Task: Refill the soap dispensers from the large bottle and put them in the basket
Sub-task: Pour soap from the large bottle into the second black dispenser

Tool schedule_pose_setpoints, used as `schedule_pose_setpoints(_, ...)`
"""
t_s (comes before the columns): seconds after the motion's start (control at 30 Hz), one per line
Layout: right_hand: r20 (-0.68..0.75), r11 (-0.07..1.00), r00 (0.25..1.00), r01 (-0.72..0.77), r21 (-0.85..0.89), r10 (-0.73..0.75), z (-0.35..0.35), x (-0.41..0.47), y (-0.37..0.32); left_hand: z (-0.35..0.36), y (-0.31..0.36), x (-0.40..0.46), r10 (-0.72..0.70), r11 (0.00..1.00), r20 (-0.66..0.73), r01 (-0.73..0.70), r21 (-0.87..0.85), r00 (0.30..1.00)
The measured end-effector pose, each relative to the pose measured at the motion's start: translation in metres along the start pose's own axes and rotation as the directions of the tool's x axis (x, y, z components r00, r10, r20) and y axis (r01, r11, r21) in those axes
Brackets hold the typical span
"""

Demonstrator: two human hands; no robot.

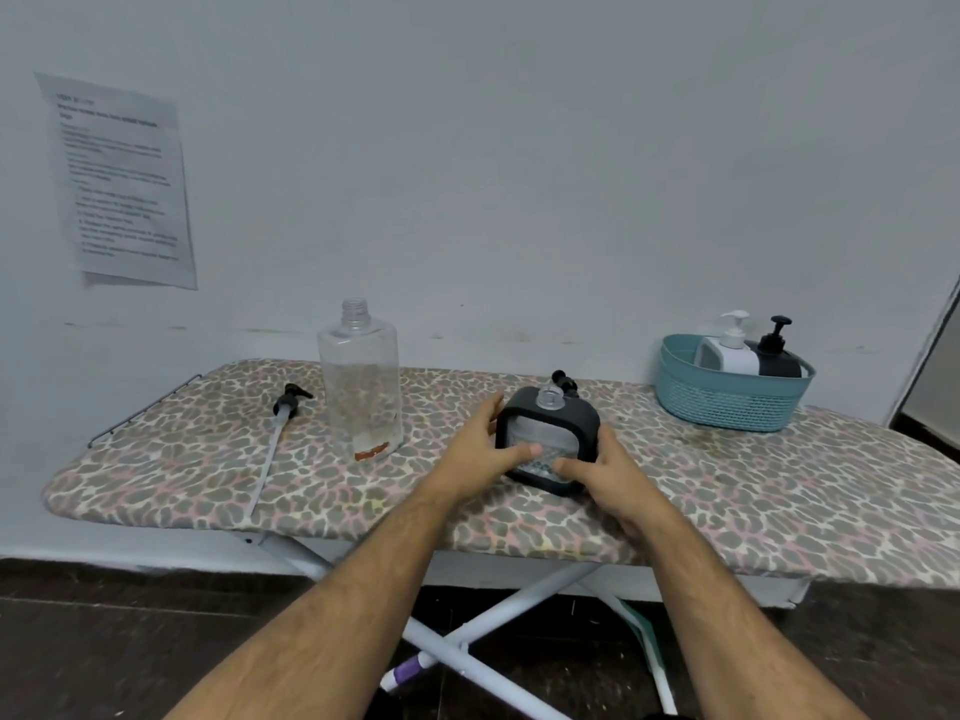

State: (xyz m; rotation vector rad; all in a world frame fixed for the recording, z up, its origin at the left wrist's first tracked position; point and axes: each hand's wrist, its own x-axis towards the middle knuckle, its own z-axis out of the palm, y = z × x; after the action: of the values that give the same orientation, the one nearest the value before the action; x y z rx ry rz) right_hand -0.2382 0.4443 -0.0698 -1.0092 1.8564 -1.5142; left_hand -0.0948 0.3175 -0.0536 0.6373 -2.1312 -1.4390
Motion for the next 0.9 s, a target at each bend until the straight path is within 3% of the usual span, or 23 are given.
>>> schedule_pose_setpoints(0.17,0.168,0.947,0.983,-0.015,-0.321,0.072,-0.030,0.014,-0.017,0.011,-0.001,0.011,0.049,0.998,-0.032,-0.048,0.033,0.998)
schedule_pose_setpoints(0.3,0.317,0.976,0.936,-0.092,-0.197,0.152,-0.059,0.031,-0.016,0.011,-0.008,0.012,0.077,0.997,-0.050,-0.077,-0.003,0.996)
schedule_pose_setpoints(0.37,0.245,0.974,0.958,-0.097,-0.205,0.147,-0.069,0.045,-0.010,0.013,-0.012,0.014,0.088,0.996,-0.055,-0.089,-0.020,0.995)
schedule_pose_setpoints(0.47,0.029,0.953,0.997,-0.063,-0.298,0.075,-0.067,0.068,-0.005,0.014,-0.015,0.018,0.084,0.995,-0.056,-0.087,-0.054,0.995)
schedule_pose_setpoints(0.63,-0.183,0.943,0.982,-0.026,-0.333,-0.037,-0.037,0.095,0.001,0.012,-0.019,0.022,0.078,0.992,-0.049,-0.083,-0.100,0.996)
schedule_pose_setpoints(0.8,-0.216,0.916,0.971,0.012,-0.400,-0.107,-0.030,0.125,0.002,0.012,-0.023,0.022,0.080,0.987,-0.037,-0.084,-0.134,0.996)
schedule_pose_setpoints(0.9,-0.187,0.881,0.979,-0.021,-0.472,-0.077,-0.032,0.150,0.002,0.013,-0.026,0.025,0.084,0.988,-0.039,-0.088,-0.130,0.996)
